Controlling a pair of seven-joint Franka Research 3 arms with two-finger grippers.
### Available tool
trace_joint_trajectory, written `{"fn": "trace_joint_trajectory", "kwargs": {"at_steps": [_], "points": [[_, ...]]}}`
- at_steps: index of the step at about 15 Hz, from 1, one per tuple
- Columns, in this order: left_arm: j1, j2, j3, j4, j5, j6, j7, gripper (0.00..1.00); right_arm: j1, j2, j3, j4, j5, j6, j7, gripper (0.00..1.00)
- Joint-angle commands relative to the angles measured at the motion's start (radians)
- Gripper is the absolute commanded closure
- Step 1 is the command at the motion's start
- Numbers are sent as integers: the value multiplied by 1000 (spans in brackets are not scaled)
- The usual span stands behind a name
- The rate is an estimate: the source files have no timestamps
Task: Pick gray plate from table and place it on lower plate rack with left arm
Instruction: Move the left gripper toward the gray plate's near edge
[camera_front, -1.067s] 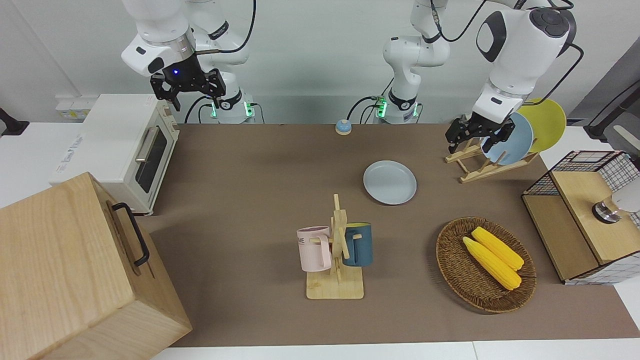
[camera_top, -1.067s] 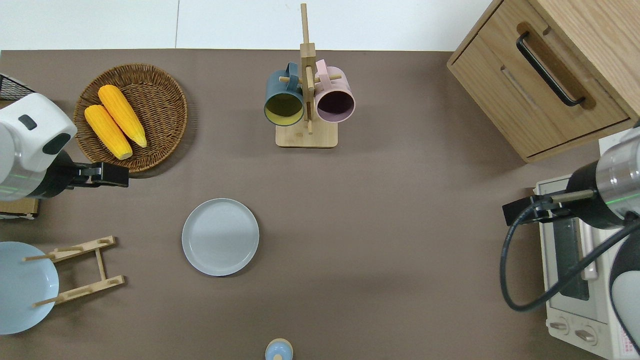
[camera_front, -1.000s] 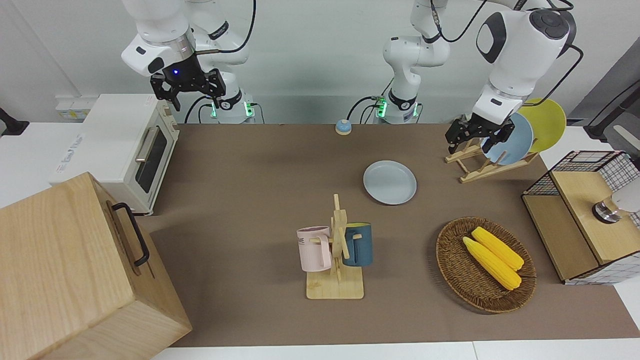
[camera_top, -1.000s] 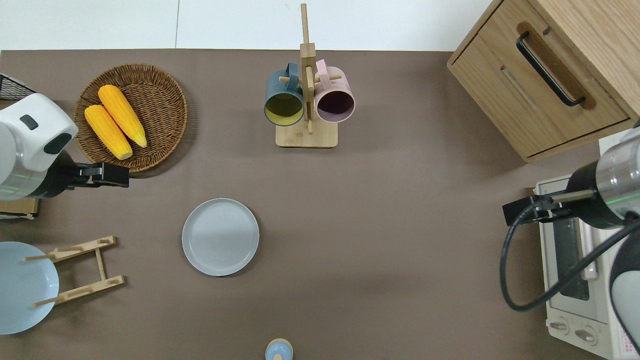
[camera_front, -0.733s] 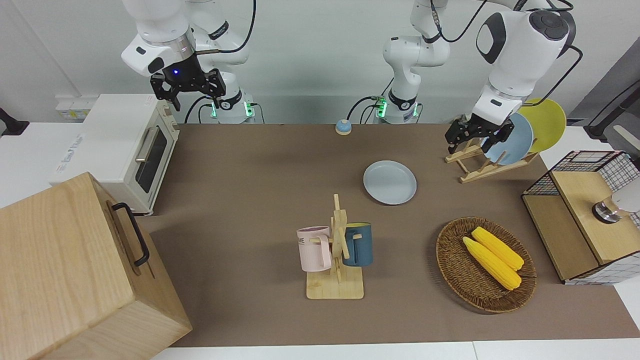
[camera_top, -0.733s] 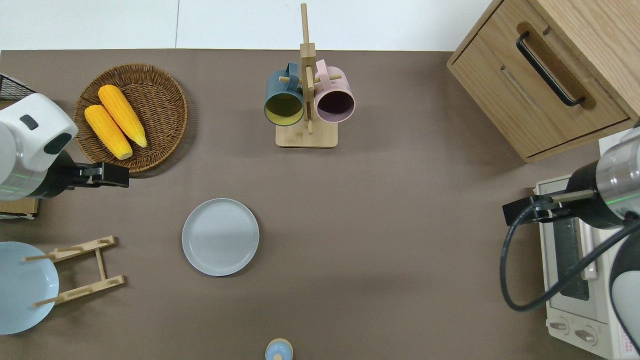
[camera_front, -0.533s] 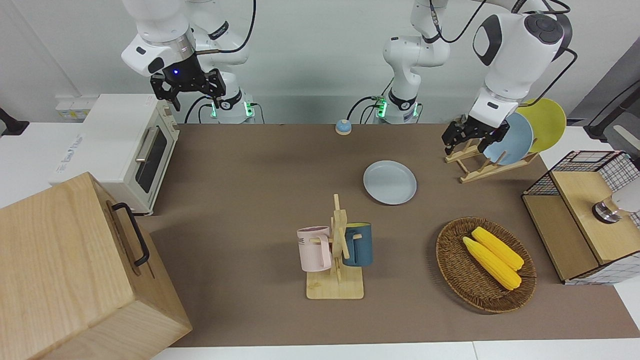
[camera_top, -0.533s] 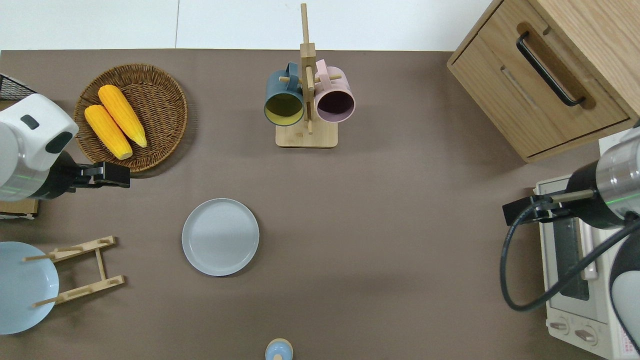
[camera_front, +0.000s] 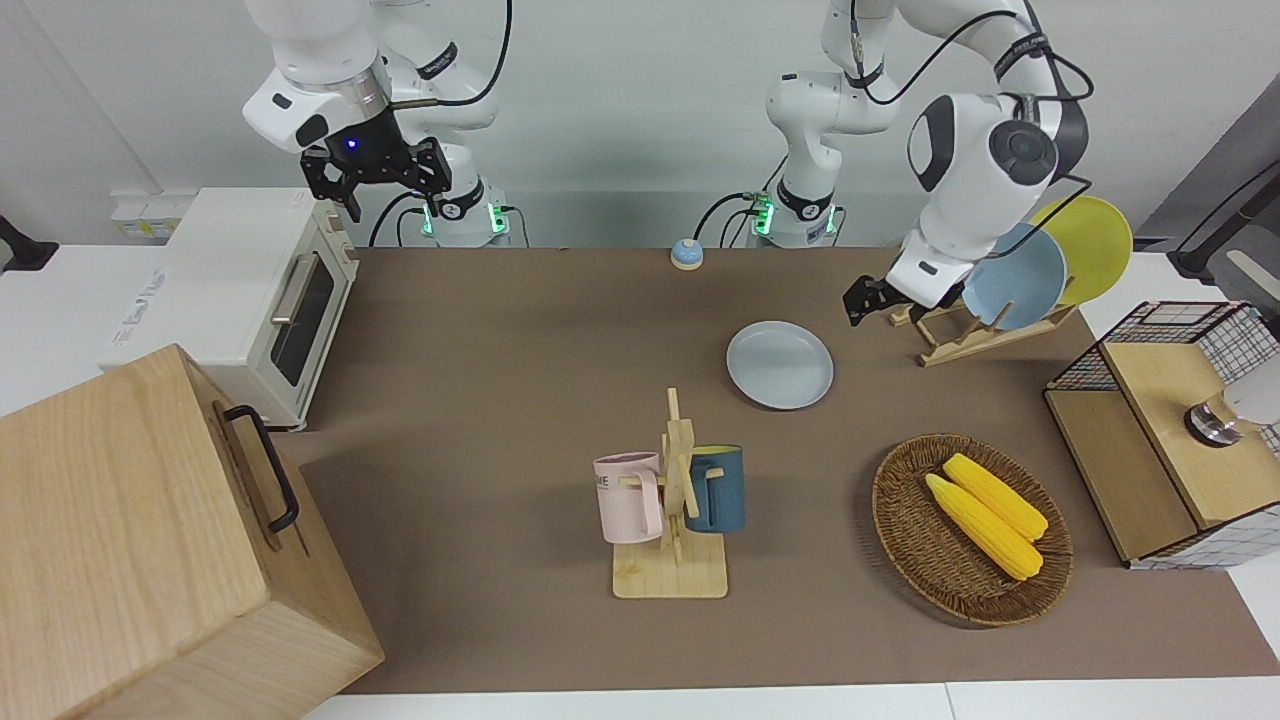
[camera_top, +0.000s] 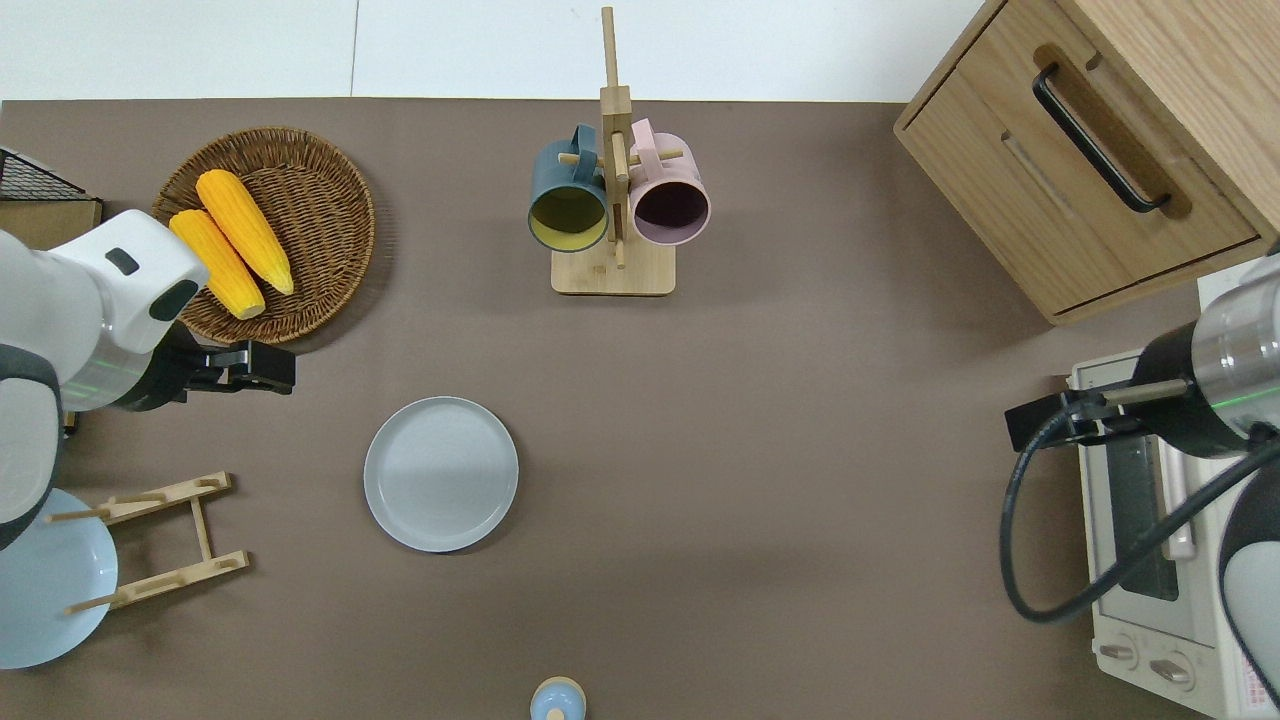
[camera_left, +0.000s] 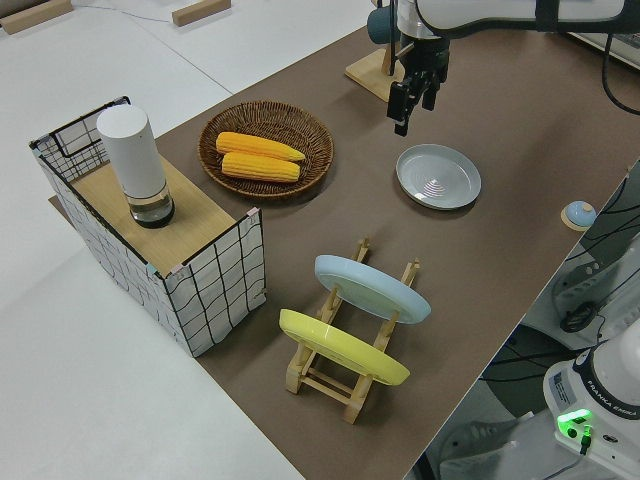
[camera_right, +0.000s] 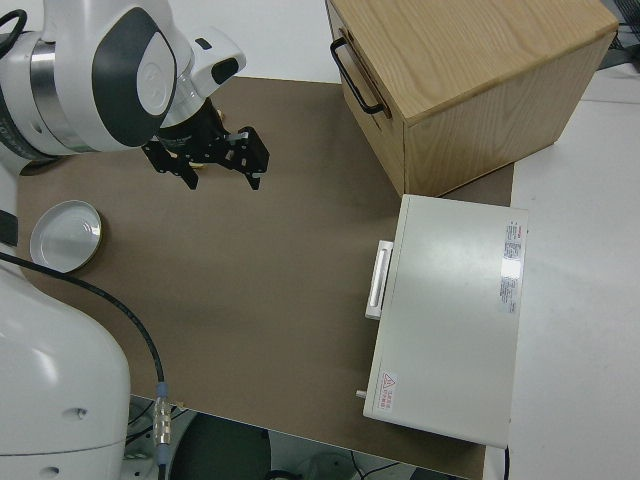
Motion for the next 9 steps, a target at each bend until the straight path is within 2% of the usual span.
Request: {"fn": "trace_joint_trajectory", "kwargs": {"at_steps": [1, 4, 9], "points": [[-16, 21, 8, -106, -24, 69, -13, 0, -15, -5, 7, 6, 3, -15, -3, 11], [-17, 70, 1, -116, -61, 75, -13, 2, -15, -5, 7, 6, 3, -15, -3, 11], [-26, 149, -4, -118, -64, 73, -13, 2, -15, -5, 7, 6, 3, -15, -3, 11]]}}
